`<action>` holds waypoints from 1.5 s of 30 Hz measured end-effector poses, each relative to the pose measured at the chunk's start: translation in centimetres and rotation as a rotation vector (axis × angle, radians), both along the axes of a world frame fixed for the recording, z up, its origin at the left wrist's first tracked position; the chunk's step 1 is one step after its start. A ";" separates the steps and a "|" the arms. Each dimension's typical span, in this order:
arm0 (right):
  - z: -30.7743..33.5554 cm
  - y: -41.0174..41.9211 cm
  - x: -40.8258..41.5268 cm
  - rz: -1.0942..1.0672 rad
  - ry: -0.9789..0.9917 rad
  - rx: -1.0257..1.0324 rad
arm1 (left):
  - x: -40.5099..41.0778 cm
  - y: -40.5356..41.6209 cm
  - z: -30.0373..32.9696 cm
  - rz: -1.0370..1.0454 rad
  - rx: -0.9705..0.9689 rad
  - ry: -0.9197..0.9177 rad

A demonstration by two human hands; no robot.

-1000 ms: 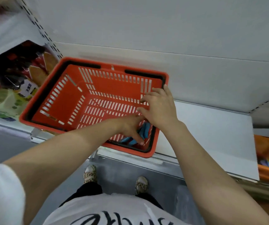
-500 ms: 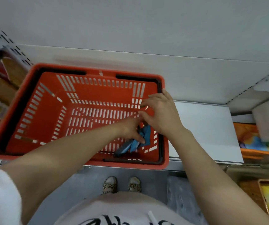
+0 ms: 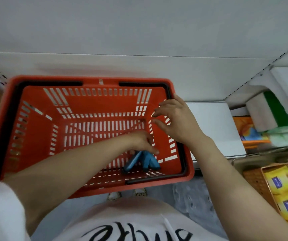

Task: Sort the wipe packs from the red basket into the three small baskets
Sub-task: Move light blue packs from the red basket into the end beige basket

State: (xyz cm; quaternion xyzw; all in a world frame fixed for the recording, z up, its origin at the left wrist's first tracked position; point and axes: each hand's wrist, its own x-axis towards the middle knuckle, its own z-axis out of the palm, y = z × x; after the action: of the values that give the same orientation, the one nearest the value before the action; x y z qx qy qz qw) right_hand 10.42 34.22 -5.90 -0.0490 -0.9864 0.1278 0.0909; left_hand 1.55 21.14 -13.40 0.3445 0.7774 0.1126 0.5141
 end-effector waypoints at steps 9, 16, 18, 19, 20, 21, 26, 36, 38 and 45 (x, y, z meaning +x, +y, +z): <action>0.4 -0.3 -0.1 -0.004 -0.025 0.071 | -3.6 -5.5 -0.2 0.115 -0.194 -0.020; 0.9 -0.8 -0.4 -0.017 -0.062 0.104 | -4.3 -7.5 0.9 0.294 0.039 0.055; 0.9 -2.1 -0.9 -0.094 -0.061 0.071 | -5.1 -8.2 2.1 0.409 0.138 0.071; 0.8 -3.1 -1.3 -0.148 -0.058 0.022 | -5.5 -8.6 3.0 0.486 0.201 0.054; 0.7 -4.2 -1.7 -0.207 -0.055 -0.060 | -5.8 -9.0 4.0 0.564 0.272 0.028; 0.7 -5.3 -2.2 -0.264 -0.051 -0.165 | -6.0 -9.4 5.0 0.638 0.348 0.000; 1.8 -8.9 -3.6 -0.613 -0.057 -0.905 | -4.9 -11.6 8.4 0.927 0.723 -0.095; 4.7 -11.7 -1.6 -0.720 0.509 -1.671 | -2.7 -13.7 8.8 1.198 1.092 -0.110; 5.8 -11.0 0.4 -0.707 0.604 -1.639 | -1.8 -13.4 9.4 1.192 1.153 -0.125; 7.5 -8.6 10.5 -0.723 0.757 -1.659 | 5.0 -8.6 12.1 1.124 1.127 -0.373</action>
State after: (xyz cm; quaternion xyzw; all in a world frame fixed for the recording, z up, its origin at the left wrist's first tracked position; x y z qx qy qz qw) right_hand 20.89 25.63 1.60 -0.3521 -0.4147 0.7522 0.3717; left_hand 6.60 12.51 -1.27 0.0856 0.5624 0.7830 0.2516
